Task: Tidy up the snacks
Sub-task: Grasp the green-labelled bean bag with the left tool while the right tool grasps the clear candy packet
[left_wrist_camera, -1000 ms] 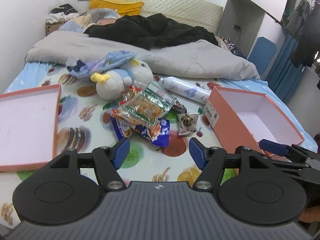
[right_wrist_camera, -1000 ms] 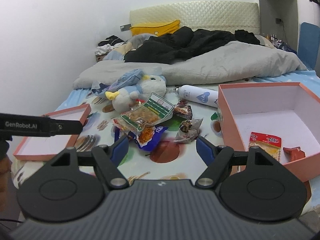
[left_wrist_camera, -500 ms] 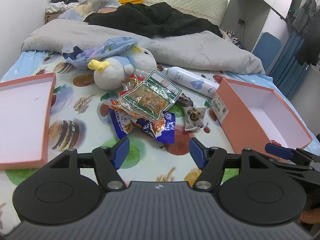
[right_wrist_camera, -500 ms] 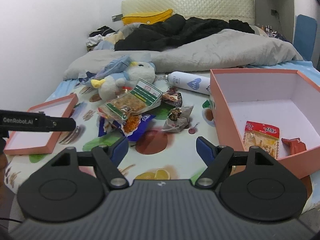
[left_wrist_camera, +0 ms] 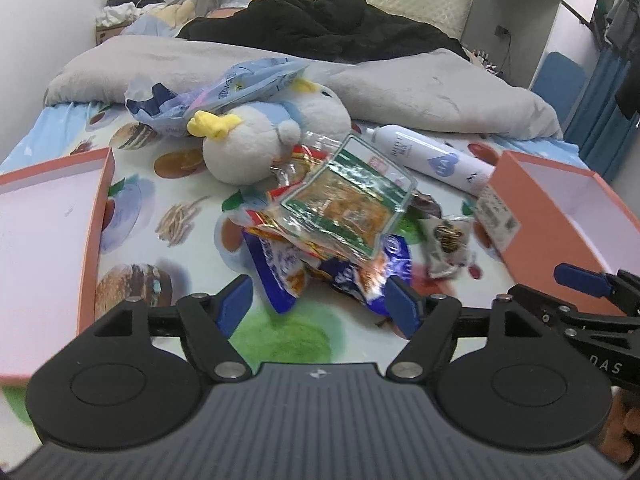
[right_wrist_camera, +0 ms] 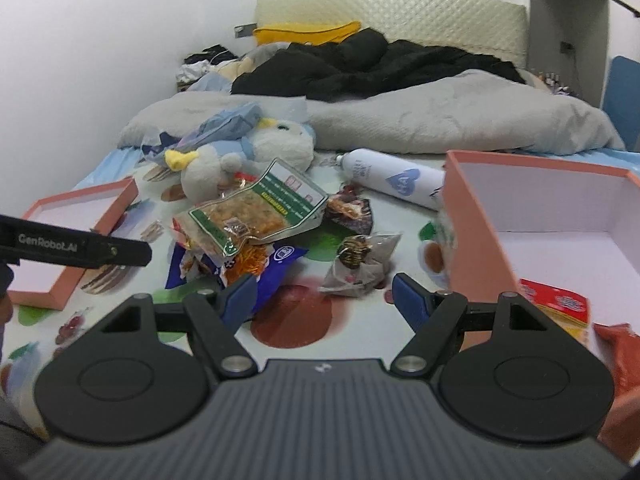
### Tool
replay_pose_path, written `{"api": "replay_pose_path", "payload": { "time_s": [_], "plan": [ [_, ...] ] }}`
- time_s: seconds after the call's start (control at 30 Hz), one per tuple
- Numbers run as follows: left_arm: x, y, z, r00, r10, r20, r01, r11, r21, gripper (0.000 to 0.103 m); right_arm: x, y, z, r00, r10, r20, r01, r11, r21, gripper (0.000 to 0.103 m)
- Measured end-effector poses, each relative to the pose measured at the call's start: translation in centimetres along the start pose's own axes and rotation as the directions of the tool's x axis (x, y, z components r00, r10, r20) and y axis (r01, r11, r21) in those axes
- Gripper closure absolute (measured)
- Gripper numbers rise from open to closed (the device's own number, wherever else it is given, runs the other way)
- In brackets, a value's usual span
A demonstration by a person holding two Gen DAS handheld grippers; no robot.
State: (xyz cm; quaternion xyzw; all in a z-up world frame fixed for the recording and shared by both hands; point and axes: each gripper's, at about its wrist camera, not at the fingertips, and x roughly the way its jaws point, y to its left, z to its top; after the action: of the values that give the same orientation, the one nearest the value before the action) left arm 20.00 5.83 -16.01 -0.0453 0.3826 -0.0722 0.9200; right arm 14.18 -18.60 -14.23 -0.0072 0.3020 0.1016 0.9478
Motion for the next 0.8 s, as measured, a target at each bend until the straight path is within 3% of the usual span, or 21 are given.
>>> {"api": "replay_pose_path", "payload": {
  "time_s": [0.07, 0.43, 0.53, 0.8],
  "plan": [
    [1.1, 0.8, 0.1, 1.0, 0.006, 0.008, -0.006, 1.0, -0.009, 0.016, 1.4, 0.1, -0.1, 1.0, 0.001, -0.013, -0.001, 1.0, -0.027, 0.027],
    [5.9, 2.1, 2.6, 0.998, -0.054, 0.031, 0.054, 0.999, 0.006, 0.015, 8.9, -0.5, 0.3, 0.996, -0.049, -0.079, 0.048, 0.999, -0.012, 0.027],
    [6.8, 1.0, 3.8, 0.997, -0.061, 0.05, 0.057, 0.996, 0.074, 0.006, 10.7, -0.8, 0.7, 0.99, -0.099, -0.098, 0.099, 0.995, -0.002, 0.027],
    [10.8, -2.8, 5.3, 0.997, -0.061, 0.056, 0.041, 0.948, 0.317, 0.005, 14.0, -1.6, 0.9, 0.985, -0.127, -0.114, 0.13, 0.991, 0.019, 0.027]
  ]
}}
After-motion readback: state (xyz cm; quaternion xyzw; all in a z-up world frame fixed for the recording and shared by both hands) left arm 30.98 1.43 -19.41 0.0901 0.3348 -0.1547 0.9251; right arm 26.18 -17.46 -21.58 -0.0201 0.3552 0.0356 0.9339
